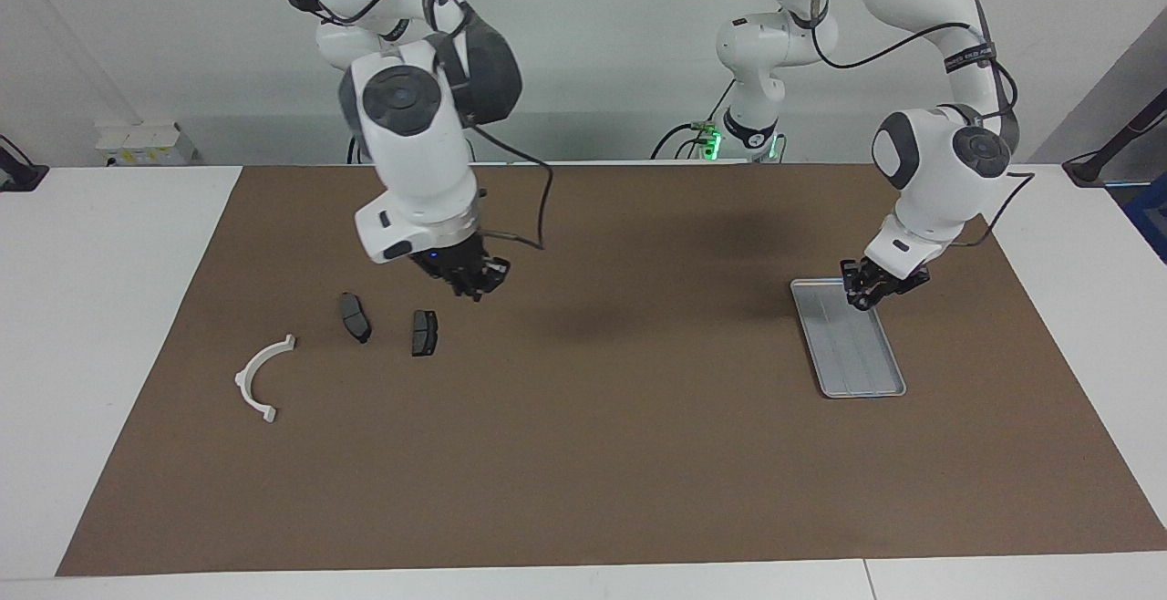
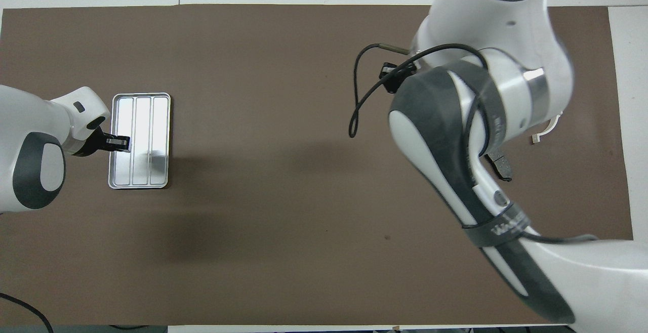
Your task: Pick bearing gear from pile to tray
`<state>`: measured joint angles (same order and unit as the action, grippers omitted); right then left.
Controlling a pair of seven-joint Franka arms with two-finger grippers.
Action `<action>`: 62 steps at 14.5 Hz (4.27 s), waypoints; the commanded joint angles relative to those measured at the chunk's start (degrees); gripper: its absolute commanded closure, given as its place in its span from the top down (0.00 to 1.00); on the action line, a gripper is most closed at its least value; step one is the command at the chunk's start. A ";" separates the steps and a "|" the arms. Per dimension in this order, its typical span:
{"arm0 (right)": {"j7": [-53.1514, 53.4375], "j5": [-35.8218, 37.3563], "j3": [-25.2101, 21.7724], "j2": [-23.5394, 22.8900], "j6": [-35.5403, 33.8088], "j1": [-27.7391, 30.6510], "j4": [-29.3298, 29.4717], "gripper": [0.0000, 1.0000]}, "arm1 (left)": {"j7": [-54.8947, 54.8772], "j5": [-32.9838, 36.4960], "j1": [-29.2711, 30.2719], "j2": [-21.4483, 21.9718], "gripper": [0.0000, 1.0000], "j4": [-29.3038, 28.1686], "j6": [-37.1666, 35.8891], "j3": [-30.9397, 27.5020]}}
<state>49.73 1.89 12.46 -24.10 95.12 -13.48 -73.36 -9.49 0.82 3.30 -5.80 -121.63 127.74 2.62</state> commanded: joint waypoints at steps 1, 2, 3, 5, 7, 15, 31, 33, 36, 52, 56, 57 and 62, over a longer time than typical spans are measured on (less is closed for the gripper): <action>11.58 -3.03 0.11 -0.77 5.83 -4.07 -2.21 0.00 | -0.36 -0.82 -0.49 1.67 0.00 -5.18 4.96 -0.42; 15.19 -2.95 0.11 -1.03 8.74 -5.92 -4.40 0.00 | -0.27 -0.82 -0.49 1.32 0.00 -5.71 6.54 -0.42; 18.27 -3.03 0.02 -1.12 12.51 -7.94 -7.20 0.00 | -0.27 -0.73 -0.49 0.89 0.00 -5.81 7.60 -0.42; 22.07 -2.95 0.11 -1.03 19.81 -9.63 -13.18 0.00 | -0.27 -0.82 -0.49 -0.17 0.00 -5.81 8.05 -0.42; 25.14 -1.99 -0.07 -3.21 23.69 -12.25 -14.44 0.00 | -0.18 -0.73 -0.49 -0.61 0.00 -6.24 9.01 -0.42; 30.25 6.02 -0.25 -12.55 34.42 -14.29 -15.05 0.00 | 0.87 -0.82 -1.46 -4.22 0.00 -8.79 15.61 -0.42; 7.36 3.14 -0.16 -3.41 21.17 1.95 -10.57 1.00 | 23.14 0.32 -12.15 -4.04 1.00 24.34 -16.83 0.28; 0.23 1.10 -0.16 -2.44 19.50 4.86 -10.75 1.00 | 30.21 3.21 -17.60 -4.04 1.00 23.82 -15.16 0.28; -6.47 1.01 -0.16 -1.65 17.38 7.41 -10.84 1.00 | 35.65 3.31 -26.38 -4.22 1.00 21.98 -14.19 0.28; -35.38 1.01 -2.00 4.49 12.19 16.03 -13.46 1.00 | 50.44 6.83 -35.38 -16.43 1.00 15.29 5.41 0.02; -42.16 1.01 -4.55 7.76 9.66 16.64 -15.06 1.00 | 52.37 6.83 -36.70 -16.52 1.00 14.50 6.29 0.11; -42.60 0.49 -4.29 8.19 9.12 17.52 -15.05 1.00 | 53.25 6.74 -37.40 -16.52 1.00 14.58 6.38 0.11; -43.22 -0.31 -4.29 9.86 7.89 17.53 -15.05 1.00 | 55.01 6.74 -38.89 -16.43 1.00 12.83 8.49 0.28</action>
<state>8.22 3.07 7.74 -16.34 103.56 3.38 -86.52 43.41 5.86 -34.47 -22.62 -106.55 133.58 3.55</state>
